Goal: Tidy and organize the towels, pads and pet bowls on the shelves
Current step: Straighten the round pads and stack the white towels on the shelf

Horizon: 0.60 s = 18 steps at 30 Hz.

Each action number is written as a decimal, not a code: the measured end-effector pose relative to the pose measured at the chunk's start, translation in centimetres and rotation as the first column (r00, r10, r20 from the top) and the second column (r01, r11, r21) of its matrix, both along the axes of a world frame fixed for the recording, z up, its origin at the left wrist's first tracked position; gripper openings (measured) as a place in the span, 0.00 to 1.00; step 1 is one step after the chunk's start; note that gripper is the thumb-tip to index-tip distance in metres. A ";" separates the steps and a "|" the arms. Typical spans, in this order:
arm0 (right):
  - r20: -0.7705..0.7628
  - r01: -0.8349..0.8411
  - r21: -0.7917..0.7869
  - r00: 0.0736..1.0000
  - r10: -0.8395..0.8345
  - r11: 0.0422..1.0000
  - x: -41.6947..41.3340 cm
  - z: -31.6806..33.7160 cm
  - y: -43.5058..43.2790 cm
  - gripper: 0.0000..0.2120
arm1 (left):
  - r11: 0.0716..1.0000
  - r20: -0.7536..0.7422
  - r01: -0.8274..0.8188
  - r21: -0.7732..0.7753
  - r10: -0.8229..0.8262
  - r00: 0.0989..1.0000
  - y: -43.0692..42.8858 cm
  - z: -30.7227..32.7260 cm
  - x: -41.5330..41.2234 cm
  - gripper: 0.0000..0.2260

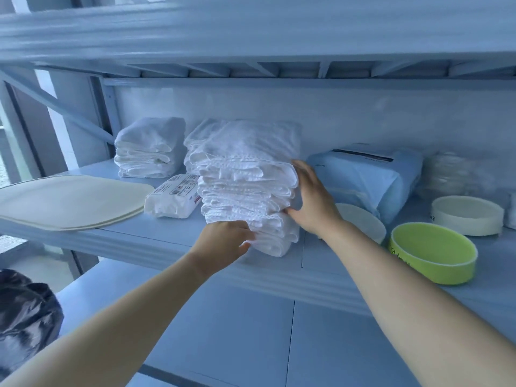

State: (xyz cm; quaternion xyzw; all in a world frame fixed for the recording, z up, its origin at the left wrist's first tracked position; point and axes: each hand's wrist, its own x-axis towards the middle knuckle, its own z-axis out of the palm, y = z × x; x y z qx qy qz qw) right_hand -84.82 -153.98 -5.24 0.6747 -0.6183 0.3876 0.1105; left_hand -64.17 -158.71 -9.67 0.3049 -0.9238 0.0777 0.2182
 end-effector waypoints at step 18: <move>-0.172 0.026 0.128 0.985 -0.004 0.991 -3.0 0.8 -0.3 0.44 | 0.972 0.114 -0.226 -0.064 0.232 0.966 -0.3 -0.5 -3.8 0.13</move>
